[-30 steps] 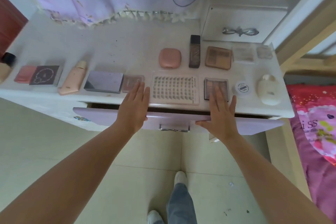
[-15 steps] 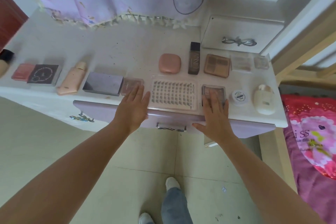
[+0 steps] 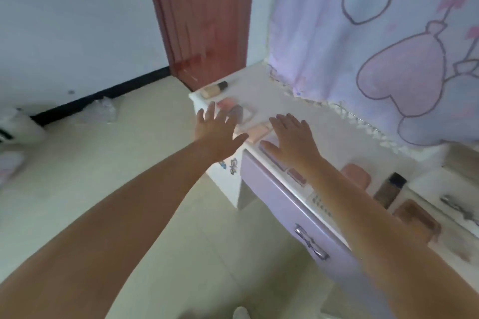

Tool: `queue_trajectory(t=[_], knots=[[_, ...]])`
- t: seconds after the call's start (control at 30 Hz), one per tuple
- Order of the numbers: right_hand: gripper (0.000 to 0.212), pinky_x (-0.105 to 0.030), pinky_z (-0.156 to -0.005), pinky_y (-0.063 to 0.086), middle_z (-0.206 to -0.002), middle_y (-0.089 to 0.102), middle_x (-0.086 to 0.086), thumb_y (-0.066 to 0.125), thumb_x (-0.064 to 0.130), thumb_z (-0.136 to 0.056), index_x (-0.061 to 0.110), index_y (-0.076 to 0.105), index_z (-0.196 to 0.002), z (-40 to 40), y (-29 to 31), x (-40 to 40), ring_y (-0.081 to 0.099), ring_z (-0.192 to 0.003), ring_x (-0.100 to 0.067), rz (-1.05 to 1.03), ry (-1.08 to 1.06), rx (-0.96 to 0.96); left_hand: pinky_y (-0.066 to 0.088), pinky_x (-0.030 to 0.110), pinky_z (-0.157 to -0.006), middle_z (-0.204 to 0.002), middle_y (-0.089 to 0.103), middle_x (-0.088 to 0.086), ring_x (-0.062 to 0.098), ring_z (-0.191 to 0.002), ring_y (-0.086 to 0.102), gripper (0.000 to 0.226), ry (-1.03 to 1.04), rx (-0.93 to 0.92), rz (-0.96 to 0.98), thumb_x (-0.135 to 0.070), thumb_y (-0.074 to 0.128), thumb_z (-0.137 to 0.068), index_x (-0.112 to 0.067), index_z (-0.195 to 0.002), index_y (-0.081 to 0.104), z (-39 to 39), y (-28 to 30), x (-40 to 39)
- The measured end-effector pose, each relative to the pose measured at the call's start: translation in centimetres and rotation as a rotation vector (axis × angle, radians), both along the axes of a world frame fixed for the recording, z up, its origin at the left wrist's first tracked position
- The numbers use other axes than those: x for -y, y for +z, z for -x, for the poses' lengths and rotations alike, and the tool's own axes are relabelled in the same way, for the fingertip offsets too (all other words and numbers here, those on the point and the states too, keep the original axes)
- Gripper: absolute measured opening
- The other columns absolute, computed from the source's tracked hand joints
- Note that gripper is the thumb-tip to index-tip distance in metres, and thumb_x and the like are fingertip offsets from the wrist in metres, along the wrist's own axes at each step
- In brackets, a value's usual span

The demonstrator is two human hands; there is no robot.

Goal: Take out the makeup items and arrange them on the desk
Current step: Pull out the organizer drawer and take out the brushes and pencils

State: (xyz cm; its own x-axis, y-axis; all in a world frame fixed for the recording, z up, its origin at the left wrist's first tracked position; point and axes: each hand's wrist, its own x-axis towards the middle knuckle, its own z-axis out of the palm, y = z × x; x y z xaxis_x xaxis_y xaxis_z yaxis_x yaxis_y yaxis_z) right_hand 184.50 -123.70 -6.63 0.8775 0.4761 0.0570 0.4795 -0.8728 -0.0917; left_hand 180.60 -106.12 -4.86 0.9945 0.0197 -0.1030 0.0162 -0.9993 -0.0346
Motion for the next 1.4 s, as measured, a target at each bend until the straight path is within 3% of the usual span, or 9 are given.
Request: queue_trajectory(t=[0.2,0.37,0.73,0.97,1.4], knots=[[0.064,-0.054,-0.111,0.006,-0.154,0.010,-0.009,0.029,0.052,-0.092,0.019,0.013,-0.144,5.4,2.4,-19.5,0.002,-0.142,-0.029,0.071,0.431,-0.006,-0.004,0.051,-0.113,-0.156,-0.001,0.001,0.033,-0.142,-0.009,0.064,0.519,0.017,-0.060,-0.059,0.020,-0.090,-0.029,-0.145,0.008,14.1,2.0,-15.4],[0.062,-0.055,-0.111,-0.003,-0.155,-0.006,-0.008,0.022,0.055,-0.091,0.025,0.007,-0.144,19.3,2.1,-34.7,-0.011,-0.141,-0.029,0.076,0.784,-0.017,-0.004,0.052,-0.113,-0.156,-0.004,0.003,0.031,-0.142,-0.011,0.067,0.946,0.001,-0.075,-0.060,0.022,-0.090,-0.026,-0.145,0.006,32.9,0.8,-24.6],[0.062,-0.052,-0.111,-0.007,-0.155,-0.008,-0.008,0.027,0.051,-0.092,0.026,0.007,-0.145,55.3,-1.4,-50.7,-0.012,-0.142,-0.025,0.087,1.370,0.018,-0.003,0.051,-0.113,-0.155,-0.006,0.010,0.032,-0.142,-0.012,0.070,1.757,-0.098,-0.034,-0.057,0.025,-0.091,-0.020,-0.146,0.001,72.9,-2.6,-27.7],[0.062,-0.050,-0.113,-0.003,-0.155,-0.006,-0.005,0.028,0.051,-0.092,0.028,0.005,-0.144,67.0,-3.2,-61.3,-0.008,-0.142,-0.024,0.179,1.490,0.038,-0.002,0.051,-0.113,-0.155,-0.005,0.011,0.033,-0.141,-0.011,0.068,1.958,-0.111,0.043,-0.054,0.025,-0.093,-0.019,-0.146,0.002,85.7,-4.7,-33.5],[0.061,-0.048,-0.113,-0.002,-0.155,-0.007,-0.007,0.027,0.051,-0.092,0.027,0.005,-0.145,90.9,-2.8,-92.1,-0.008,-0.142,-0.024,0.191,1.725,-0.050,-0.001,0.049,-0.113,-0.155,-0.002,0.010,0.031,-0.142,-0.009,0.064,2.181,-0.059,0.123,-0.052,0.024,-0.094,-0.019,-0.146,0.006,104.0,-4.1,-60.9]])
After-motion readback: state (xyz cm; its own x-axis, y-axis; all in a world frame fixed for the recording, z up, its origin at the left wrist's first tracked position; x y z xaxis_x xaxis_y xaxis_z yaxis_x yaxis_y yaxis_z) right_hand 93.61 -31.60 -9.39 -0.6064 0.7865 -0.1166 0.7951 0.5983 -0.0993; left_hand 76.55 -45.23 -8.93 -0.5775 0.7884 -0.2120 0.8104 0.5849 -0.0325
